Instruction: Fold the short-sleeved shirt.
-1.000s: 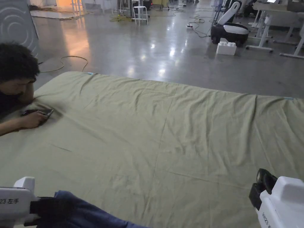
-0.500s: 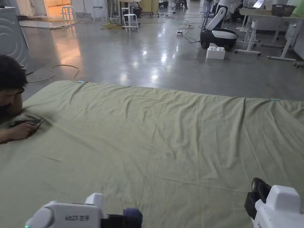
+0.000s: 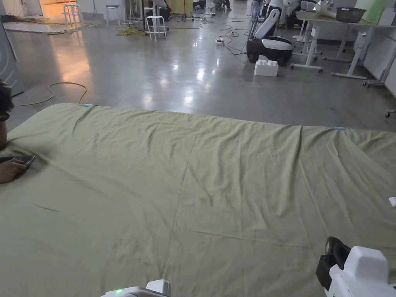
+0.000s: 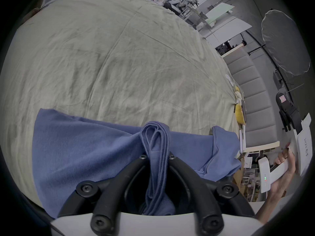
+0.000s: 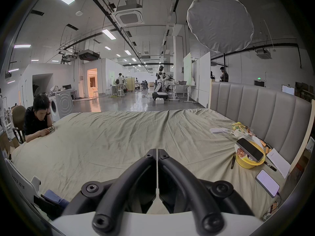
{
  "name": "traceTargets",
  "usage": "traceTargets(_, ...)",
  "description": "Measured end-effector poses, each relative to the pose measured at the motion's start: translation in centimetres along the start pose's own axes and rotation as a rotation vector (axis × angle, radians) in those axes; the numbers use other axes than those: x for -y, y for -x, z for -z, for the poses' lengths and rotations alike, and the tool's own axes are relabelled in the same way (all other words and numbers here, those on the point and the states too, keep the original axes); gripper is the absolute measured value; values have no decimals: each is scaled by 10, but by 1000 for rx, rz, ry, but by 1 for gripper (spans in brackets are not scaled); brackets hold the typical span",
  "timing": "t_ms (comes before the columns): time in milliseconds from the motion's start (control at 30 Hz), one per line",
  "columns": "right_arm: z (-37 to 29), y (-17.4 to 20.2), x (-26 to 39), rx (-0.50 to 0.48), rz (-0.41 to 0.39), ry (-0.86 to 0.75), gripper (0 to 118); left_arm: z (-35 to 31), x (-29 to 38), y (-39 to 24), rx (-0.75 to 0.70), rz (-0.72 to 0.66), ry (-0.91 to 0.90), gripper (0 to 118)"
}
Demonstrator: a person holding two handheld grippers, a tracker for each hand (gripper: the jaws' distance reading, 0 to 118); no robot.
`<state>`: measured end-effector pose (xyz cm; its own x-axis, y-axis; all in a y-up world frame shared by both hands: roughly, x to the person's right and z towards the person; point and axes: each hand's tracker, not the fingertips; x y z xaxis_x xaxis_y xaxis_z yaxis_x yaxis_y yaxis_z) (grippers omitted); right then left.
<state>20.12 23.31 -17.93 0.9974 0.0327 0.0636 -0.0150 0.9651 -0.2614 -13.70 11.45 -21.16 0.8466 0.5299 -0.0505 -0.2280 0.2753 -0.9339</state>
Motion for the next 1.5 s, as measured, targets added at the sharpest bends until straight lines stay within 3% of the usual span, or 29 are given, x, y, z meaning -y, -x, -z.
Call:
traceTargets(67,0,0,1,0,0,2,2,-4,0,2,30,-31,-14,21)
traceTargets(200,-1,1,2,-6,-4,7,2,-33,-4,-1,94,-51,-64,54)
traceTargets(233,-1,1,2,-6,-5,7,2,-42,-6,-1,120,-38,-80,54)
traceTargets(367,-1,0,2,-7,-5,9,2,-71,-14,1,177,-44,-134,53)
traceTargets(433,-1,-1,3,-7,-2,10,2,-74,-16,2,161,-29,-156,41)
traceTargets(500,-1,-2,5,-7,-1,14,2,-70,-15,3,83,-1,-148,19)
traceTargets(600,-1,-3,8,-6,2,21,2,-53,-10,1,8,31,-83,14)
traceTargets(700,-1,-5,12,-4,0,32,2,-35,0,-7,70,52,-15,13)
traceTargets(1033,-6,-7,16,-1,-2,49,2,10,28,-43,66,197,58,13)
traceTargets(1200,-5,-6,15,-6,-2,50,2,7,22,-32,128,139,43,14)
traceTargets(1267,-5,-5,13,-10,-1,50,2,-7,18,-25,178,145,19,29)
traceTargets(1300,-6,-5,13,-12,-4,47,2,-20,15,-19,185,146,-7,48)
traceTargets(1333,-6,-5,12,-12,-7,45,2,-30,9,-11,194,143,-19,60)
traceTargets(1367,-6,-6,11,-13,-7,43,2,-42,4,-2,205,130,-46,66)
traceTargets(1500,-6,-6,8,-14,1,41,2,-83,-18,53,236,26,-164,71)
